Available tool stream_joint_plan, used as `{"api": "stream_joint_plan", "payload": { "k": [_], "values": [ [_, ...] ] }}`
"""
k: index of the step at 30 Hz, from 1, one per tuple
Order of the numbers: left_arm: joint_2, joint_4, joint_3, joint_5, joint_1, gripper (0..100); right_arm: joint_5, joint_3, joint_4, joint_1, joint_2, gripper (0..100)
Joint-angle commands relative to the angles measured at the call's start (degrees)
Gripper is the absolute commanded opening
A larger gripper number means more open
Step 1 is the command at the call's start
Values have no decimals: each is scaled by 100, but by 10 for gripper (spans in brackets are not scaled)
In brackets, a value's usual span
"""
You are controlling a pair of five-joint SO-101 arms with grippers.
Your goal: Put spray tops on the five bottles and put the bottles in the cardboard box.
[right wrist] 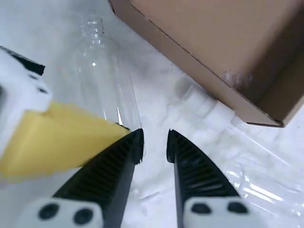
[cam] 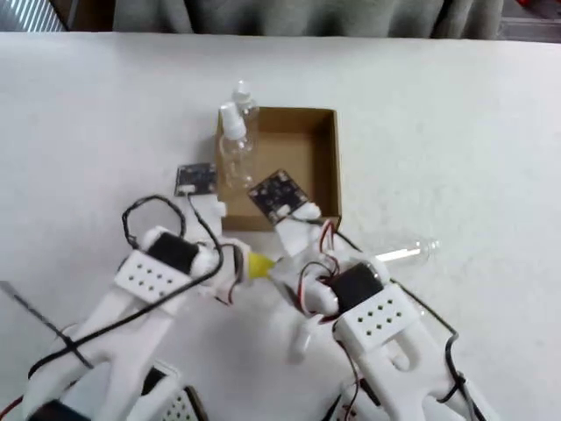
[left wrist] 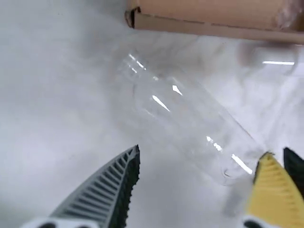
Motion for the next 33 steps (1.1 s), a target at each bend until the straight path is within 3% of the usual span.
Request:
{"api": "stream_joint_plan", "payload": {
  "k": [1, 6, 20, 23, 27, 33],
  "values": [
    [681, -316, -369, 88, 48, 363, 79, -44, 13, 4, -48, 74],
    [1578, -360, -888, 88, -356, 363, 79, -44, 31, 4, -48, 74],
    [2826, -809, -1116, 281, -242, 355, 79, -44, 31, 13, -48, 74],
    [2818, -800, -1116, 185, -251, 272, 79, -44, 40, 13, -48, 74],
    [2633, -774, -1178, -466, -295, 29, 79, -44, 40, 13, -48, 74],
    [2053, -510, -967, -1134, -303, 64, 79, -44, 40, 22, -48, 74]
  ]
}}
